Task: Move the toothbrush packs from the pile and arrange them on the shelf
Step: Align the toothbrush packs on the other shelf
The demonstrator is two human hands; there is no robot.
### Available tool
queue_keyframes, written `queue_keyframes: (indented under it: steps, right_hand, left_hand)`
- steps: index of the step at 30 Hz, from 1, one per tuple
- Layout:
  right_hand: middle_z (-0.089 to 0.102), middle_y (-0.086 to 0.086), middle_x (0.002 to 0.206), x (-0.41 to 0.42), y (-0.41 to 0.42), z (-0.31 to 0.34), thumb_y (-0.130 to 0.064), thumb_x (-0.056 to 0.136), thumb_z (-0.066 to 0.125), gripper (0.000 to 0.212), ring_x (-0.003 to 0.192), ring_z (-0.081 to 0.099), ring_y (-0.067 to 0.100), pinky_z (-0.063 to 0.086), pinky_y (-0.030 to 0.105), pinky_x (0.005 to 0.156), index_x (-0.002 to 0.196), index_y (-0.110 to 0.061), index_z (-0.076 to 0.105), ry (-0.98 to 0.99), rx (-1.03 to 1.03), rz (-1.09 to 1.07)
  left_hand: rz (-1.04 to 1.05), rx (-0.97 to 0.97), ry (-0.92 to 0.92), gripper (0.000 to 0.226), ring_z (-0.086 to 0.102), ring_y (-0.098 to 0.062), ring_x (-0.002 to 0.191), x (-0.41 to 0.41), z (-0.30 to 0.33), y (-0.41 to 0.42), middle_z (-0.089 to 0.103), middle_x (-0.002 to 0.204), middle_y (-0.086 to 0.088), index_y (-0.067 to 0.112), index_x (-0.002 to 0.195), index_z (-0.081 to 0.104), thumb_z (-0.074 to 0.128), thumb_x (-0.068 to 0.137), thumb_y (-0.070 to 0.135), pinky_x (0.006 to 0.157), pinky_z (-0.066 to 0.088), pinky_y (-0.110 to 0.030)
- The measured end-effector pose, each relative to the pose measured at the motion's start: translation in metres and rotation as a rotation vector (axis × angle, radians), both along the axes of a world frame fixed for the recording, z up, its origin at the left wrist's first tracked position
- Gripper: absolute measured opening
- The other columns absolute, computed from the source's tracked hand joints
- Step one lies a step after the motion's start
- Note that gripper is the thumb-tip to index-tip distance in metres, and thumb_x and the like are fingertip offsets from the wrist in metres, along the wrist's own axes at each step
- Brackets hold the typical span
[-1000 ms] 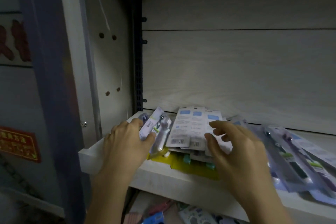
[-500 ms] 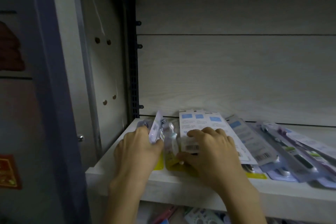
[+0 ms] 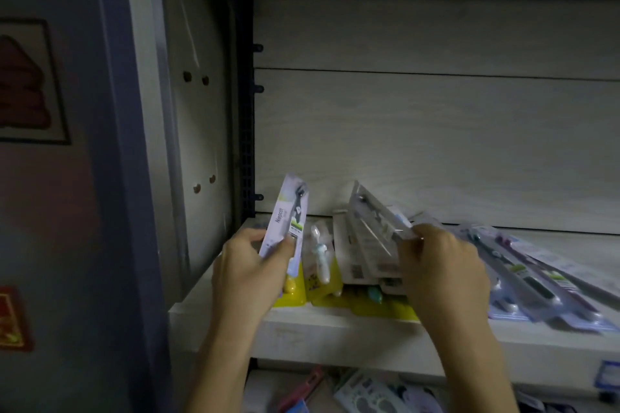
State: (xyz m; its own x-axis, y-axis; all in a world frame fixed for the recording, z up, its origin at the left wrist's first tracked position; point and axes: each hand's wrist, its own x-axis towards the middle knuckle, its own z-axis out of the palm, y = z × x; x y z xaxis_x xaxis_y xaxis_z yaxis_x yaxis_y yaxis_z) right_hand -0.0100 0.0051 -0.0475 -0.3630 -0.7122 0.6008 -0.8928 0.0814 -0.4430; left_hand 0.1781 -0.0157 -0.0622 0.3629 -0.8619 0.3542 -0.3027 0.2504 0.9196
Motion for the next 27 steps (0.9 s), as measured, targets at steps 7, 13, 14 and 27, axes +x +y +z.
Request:
queue_keyframes:
  steps: [7,13,14,27]
  right_hand:
    - [0.067,0.006,0.068,-0.012,0.027,0.0,-0.004,0.09,0.05,0.034,0.067,0.064,0.029,0.054,0.046,0.061,0.07,-0.029,0.063,-0.691,-0.198,0.287]
    - [0.071,0.009,0.075,-0.002,0.066,-0.004,-0.007,0.093,0.054,0.017,0.064,0.062,0.015,0.049,0.031,0.062,0.097,-0.011,0.069,-1.281,-0.123,0.563]
    - [0.072,0.009,0.077,-0.001,0.071,-0.008,-0.006,0.091,0.056,0.015,0.064,0.064,0.014,0.049,0.03,0.063,0.098,-0.01,0.069,-1.315,-0.112,0.577]
    - [0.073,0.014,0.097,-0.04,0.134,-0.049,0.0,0.084,0.063,0.021,0.083,0.063,0.025,0.044,0.032,0.065,0.1,-0.01,0.071,-1.396,-0.119,0.432]
  left_hand:
    - [-0.083,-0.047,0.145,0.009,0.067,-0.011,0.075,-0.006,-0.002,0.008,0.071,0.073,0.008,0.021,0.079,0.065,0.073,0.079,0.024,0.068,0.051,-0.031]
    - [-0.222,-0.049,0.275,0.02,0.067,-0.004,0.064,-0.012,-0.006,0.031,0.074,0.077,0.002,0.015,0.093,0.065,0.075,0.079,0.023,0.058,0.049,-0.02]
    - [-0.246,-0.052,0.298,0.021,0.068,-0.004,0.065,-0.013,-0.008,0.036,0.074,0.078,0.001,0.013,0.094,0.064,0.075,0.078,0.022,0.059,0.049,-0.02]
    - [-0.533,0.101,0.322,0.02,0.069,-0.008,0.063,-0.063,-0.03,0.093,0.073,0.068,0.006,0.015,0.089,0.059,0.075,0.077,0.017,0.062,0.054,-0.022]
